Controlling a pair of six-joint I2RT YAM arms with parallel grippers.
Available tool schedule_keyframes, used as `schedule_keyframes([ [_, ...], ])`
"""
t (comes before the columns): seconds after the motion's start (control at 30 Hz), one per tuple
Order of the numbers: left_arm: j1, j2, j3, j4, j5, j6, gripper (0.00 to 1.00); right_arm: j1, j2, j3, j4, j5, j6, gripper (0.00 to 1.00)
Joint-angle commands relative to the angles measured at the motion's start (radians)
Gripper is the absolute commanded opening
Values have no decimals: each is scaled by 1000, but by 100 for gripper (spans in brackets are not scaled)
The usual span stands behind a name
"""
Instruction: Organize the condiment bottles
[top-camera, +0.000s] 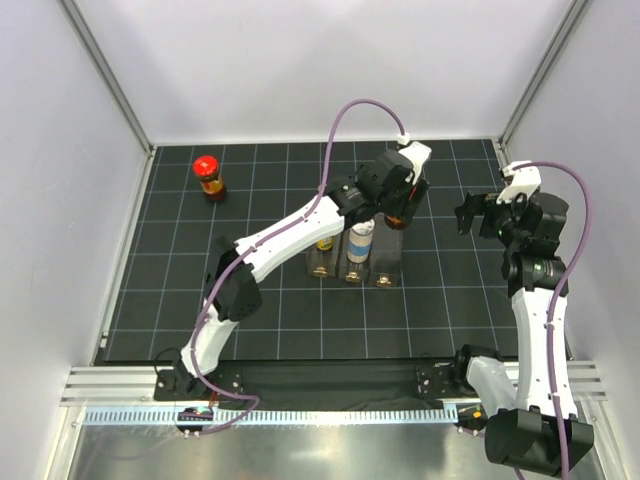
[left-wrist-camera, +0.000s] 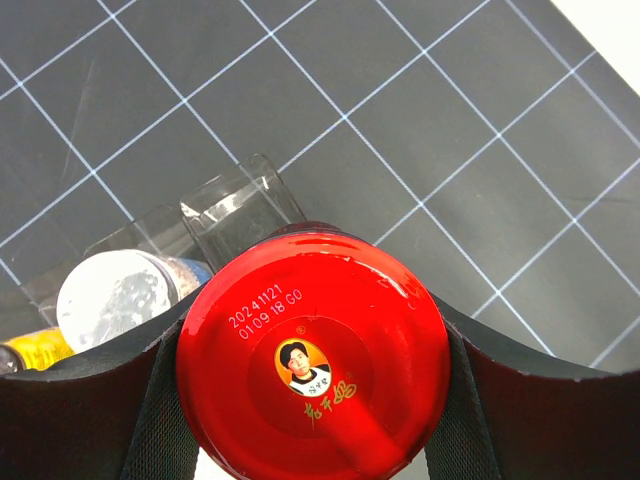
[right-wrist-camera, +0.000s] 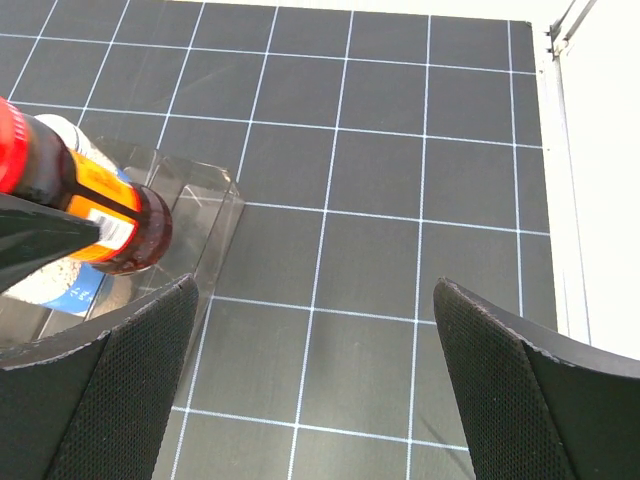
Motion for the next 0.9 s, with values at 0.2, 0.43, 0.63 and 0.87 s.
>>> schedule_keyframes([
  [0.2, 1, 21, 91, 171, -65, 75, 0, -16, -24, -7, 51, 1, 18, 100],
  [0.43, 4, 80, 107, 177, -70, 85, 0, -19, -24, -8, 54, 1, 19, 100],
  [0.63, 21, 116, 124, 180, -80, 81, 0, -22, -27, -11, 57, -5, 21, 100],
  [0.87, 36, 151, 139, 174, -87, 86, 0, -23, -24, -13, 57, -5, 20, 100],
])
